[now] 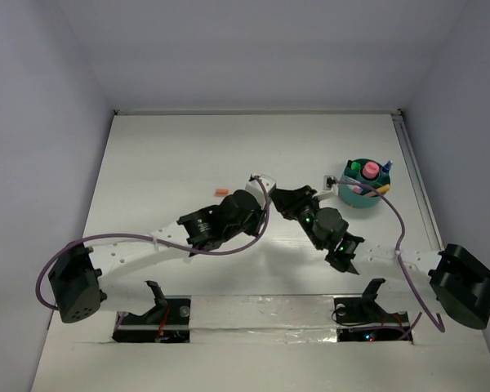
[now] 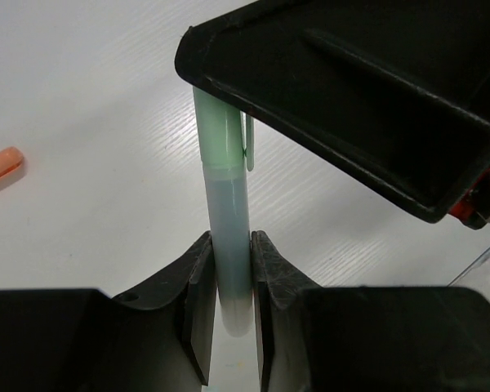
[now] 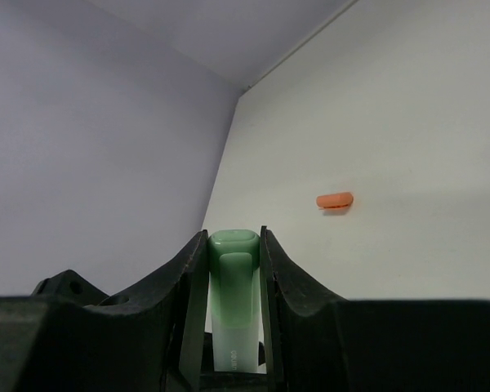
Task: Sort the stationery into containers
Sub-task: Close the pen cap on the pen.
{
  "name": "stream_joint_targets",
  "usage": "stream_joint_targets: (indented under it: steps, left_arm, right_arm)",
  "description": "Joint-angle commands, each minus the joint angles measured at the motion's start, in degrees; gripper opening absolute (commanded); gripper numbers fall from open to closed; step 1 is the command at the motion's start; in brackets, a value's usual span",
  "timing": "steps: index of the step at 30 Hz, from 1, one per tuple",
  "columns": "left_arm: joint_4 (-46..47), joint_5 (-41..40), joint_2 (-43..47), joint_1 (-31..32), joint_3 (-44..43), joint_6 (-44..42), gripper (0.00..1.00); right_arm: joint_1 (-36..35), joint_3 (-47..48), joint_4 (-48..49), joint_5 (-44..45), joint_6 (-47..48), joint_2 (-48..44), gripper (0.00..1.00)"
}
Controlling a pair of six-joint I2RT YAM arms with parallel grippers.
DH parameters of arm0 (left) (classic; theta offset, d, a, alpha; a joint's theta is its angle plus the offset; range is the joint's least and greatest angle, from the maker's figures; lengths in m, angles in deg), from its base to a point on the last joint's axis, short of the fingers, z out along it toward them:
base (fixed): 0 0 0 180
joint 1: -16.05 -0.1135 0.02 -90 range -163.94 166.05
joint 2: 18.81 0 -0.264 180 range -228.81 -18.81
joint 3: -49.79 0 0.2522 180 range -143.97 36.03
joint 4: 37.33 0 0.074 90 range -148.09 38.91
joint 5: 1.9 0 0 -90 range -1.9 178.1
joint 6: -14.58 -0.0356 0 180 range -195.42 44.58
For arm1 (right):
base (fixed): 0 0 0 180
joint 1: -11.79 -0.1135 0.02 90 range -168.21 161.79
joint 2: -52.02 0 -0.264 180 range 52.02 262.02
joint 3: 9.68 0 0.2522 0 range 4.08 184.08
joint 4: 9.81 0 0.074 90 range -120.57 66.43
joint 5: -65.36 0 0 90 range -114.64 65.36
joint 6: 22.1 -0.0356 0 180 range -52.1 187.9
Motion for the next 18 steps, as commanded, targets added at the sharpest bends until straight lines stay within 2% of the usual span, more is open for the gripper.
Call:
stream_joint_targets:
  steps: [1, 10, 12, 16, 18]
  left_arm:
    - [34.9, -3.2, 1.4, -3.7, -13.0, -2.9, 0.0]
    - [34.6, -1.3, 0.7, -4.3, -18.9, -5.0, 0.0]
    - [34.4, -1.5, 1.4, -4.3, -19.5, -5.4, 0.0]
    - [35.1, -1.6, 2.5, -4.3, -18.5, -5.2, 0.0]
    - [35.1, -0.8, 2.1, -4.3, -18.2, -4.5, 0.0]
  right_arm:
    - [-10.7, -1.9, -13.2, -24.6, -1.1, 4.7, 0.0]
    - [-18.0, -3.3, -3.6, -25.5, -7.5, 19.4, 0.0]
    - [-18.0, -4.9, -1.2, -24.0, -9.4, 19.2, 0.0]
    - [-18.0, -2.1, -10.0, -20.9, -6.2, 15.0, 0.0]
    - [-18.0, -1.3, -10.3, -22.2, -5.6, 15.7, 0.0]
